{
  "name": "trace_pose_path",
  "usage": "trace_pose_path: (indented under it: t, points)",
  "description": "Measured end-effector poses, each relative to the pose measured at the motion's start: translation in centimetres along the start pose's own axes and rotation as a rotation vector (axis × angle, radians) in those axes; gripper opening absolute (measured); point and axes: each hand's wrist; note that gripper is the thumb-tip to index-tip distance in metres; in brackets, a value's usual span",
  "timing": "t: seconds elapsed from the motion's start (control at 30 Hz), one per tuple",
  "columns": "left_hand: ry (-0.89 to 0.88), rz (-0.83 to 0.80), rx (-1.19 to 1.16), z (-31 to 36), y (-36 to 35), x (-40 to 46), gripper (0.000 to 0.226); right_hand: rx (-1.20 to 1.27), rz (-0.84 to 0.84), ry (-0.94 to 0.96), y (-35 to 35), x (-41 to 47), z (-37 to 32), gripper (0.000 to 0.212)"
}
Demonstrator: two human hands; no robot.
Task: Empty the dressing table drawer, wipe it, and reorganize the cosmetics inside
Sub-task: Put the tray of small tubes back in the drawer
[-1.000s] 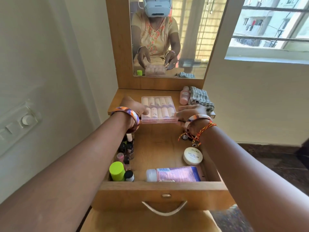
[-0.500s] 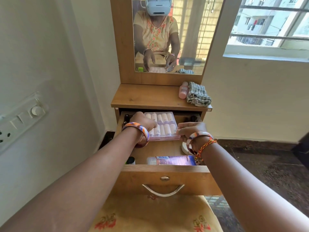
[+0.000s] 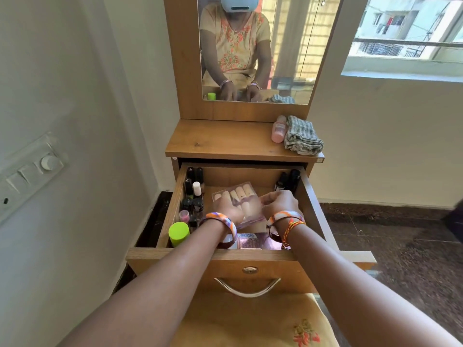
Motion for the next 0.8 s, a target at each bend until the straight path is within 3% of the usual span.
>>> trace_pose_path:
  t: [0.4,0.8]
  points:
    - [0.020,-0.045,-0.002,-0.9,-0.9,1.2,0.046,-0.266,-0.211,0.029,-1.5,0.9,1.2,0.031]
    - [-0.147,-0.023,0.418,-1.4,-1.4,0.8,0.039,-0.467,-0.248,0.171,-2.0,0.4,1.6,0.038]
Point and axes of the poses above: each hand's wrist, its own x-axis towards the middle knuckle, its own y-axis out of the back of the hand, z = x × y, and after that the axes turned 14 degrees about x, right-handed
